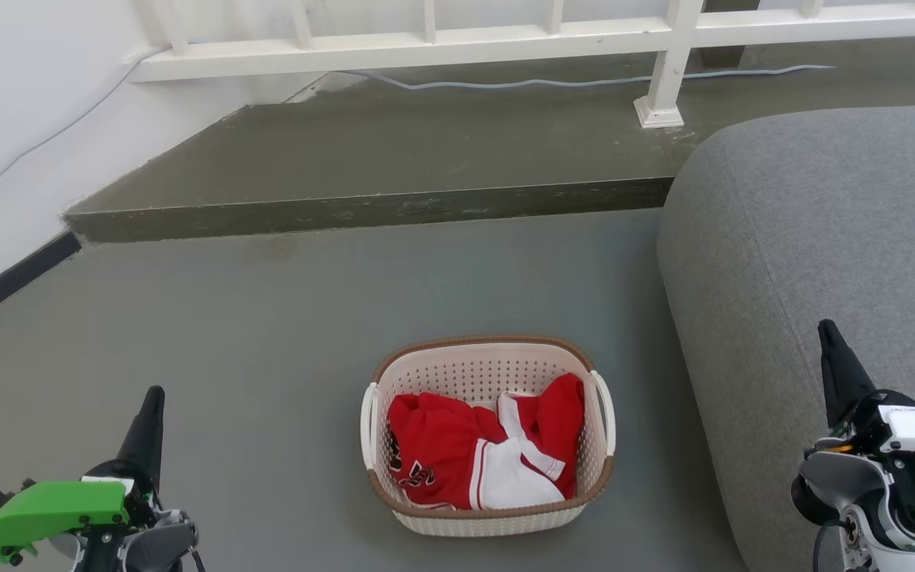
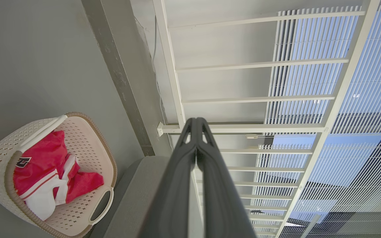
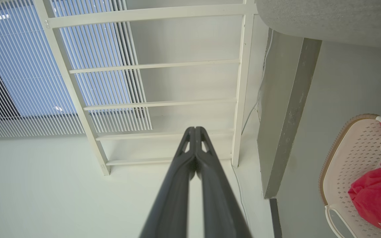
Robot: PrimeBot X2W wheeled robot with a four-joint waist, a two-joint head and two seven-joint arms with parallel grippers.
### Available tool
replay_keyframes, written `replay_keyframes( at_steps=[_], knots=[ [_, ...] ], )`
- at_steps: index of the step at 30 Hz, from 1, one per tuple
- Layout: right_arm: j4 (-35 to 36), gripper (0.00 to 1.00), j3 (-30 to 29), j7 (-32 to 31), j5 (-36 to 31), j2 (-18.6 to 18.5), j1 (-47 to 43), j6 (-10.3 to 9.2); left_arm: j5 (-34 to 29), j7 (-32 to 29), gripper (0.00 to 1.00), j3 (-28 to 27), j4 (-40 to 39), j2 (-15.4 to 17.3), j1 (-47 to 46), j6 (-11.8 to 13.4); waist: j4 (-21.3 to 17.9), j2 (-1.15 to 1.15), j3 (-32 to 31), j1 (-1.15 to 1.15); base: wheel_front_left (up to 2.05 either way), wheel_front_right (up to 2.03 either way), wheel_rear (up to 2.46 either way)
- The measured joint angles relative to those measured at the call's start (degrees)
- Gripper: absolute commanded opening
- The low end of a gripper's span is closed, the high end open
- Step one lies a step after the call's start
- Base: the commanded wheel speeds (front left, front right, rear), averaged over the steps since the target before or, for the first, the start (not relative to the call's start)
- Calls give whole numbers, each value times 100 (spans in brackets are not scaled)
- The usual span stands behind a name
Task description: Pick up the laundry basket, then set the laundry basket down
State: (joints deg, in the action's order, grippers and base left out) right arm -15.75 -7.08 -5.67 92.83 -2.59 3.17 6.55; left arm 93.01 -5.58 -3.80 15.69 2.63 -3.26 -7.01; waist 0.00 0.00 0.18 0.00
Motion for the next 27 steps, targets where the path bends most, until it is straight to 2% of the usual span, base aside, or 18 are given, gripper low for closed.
replay_keyframes(
  at_steps=[1, 2, 9, 27],
  knots=[
    [0, 0, 0, 0, 0, 0, 0, 0, 0, 0, 0, -1, 0, -1, 0, 0, 0, 0, 0, 0, 0, 0, 0],
    [0, 100, 0, 0, 0, 0, 0, 0, 0, 0, 100, -1, 0, -1, 0, 0, 0, 0, 0, 0, 0, 0, 0],
    [-294, 100, 18, 2, 0, 158, -325, -9, 1, 8, 100, 44, 307, -154, 248, 5, 0, 0, 2, 0, 0, 0, 0],
    [60, 100, 164, 192, -236, 126, -310, -9, -201, 321, 100, 267, 97, -151, 224, 5, 19, 0, 35, 0, 0, 0, 0]
  ],
)
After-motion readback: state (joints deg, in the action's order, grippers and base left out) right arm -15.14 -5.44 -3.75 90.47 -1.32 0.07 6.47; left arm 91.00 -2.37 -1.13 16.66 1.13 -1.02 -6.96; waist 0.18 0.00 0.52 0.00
